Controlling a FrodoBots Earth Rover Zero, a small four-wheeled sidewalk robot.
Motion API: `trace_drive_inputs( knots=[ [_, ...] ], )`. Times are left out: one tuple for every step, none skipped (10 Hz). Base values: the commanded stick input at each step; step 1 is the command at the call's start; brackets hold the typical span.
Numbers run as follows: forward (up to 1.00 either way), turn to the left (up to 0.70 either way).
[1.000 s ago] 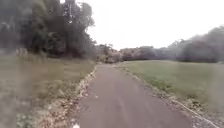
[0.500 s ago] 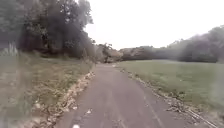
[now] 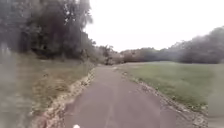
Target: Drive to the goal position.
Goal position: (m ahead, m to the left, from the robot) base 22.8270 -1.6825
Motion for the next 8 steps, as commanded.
trace_drive_inputs(
  knots=[
    [1.0,0.0],
    [1.0,0.0],
    [1.0,0.0],
    [1.0,0.0],
    [1.0,0.0],
    [1.0,0.0],
    [1.0,0.0],
    [1.0,0.0]
  ],
)
